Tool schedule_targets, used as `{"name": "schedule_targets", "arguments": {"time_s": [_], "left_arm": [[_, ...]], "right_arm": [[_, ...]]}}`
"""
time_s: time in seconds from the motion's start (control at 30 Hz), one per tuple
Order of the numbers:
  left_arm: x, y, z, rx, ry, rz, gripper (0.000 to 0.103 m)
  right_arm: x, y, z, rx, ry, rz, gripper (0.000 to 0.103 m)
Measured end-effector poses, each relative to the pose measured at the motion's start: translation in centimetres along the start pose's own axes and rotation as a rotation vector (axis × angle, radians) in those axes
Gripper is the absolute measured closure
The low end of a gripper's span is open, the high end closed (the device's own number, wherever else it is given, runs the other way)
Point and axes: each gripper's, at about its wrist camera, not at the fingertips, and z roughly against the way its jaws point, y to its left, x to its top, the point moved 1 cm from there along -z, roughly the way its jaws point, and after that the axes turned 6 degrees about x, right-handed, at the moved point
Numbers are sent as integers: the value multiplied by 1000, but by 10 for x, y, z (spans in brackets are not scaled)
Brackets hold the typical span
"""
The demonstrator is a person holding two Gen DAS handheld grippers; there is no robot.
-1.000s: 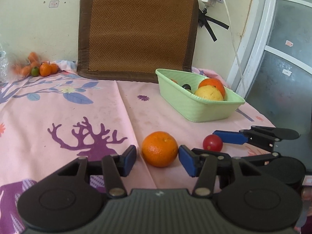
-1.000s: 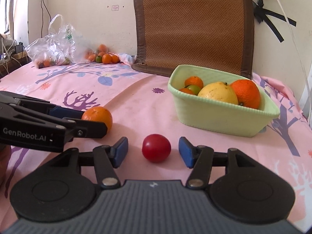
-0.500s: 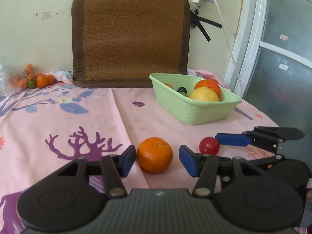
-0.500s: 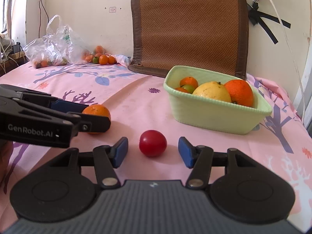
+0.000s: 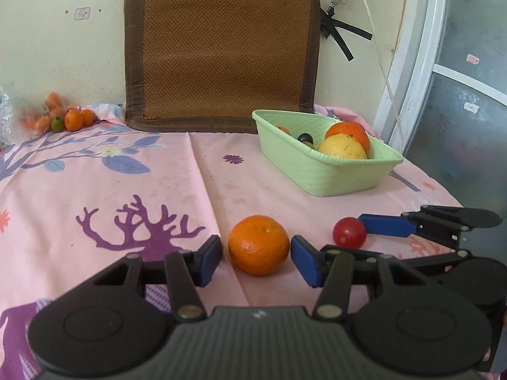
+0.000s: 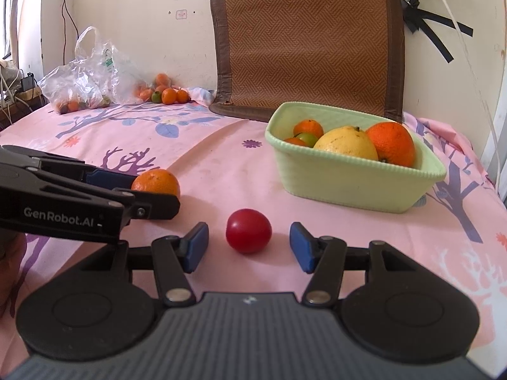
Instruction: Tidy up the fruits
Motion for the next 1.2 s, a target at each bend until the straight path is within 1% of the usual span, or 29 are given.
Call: {"name": "schedule_targets", "arguments": {"time_s": [0.13,0.37,0.5,0.7,0.97,1.2], "left_arm": [[-1,0,1,5,-3,-5,53],[-2,0,3,9,-5,-14,52],[-2,0,4,8,-6,-17,52],[-2,3,4,-2,-6,-11,50],[-2,3,4,-3,-6,-13,49],[-3,2,4,3,-6,-18,49]], "right_arm": [[-1,2,1,-13,-2,10,44],[-6,-2,6,-36,-10,-35,44],[-7,0,6,-58,-11,-33,44],[-7,-5,5,-46,-9,-52,43],[-8,-8,5,-68,-12,-92,45],[-9,-7,5,-72,-11,-86,45]]}}
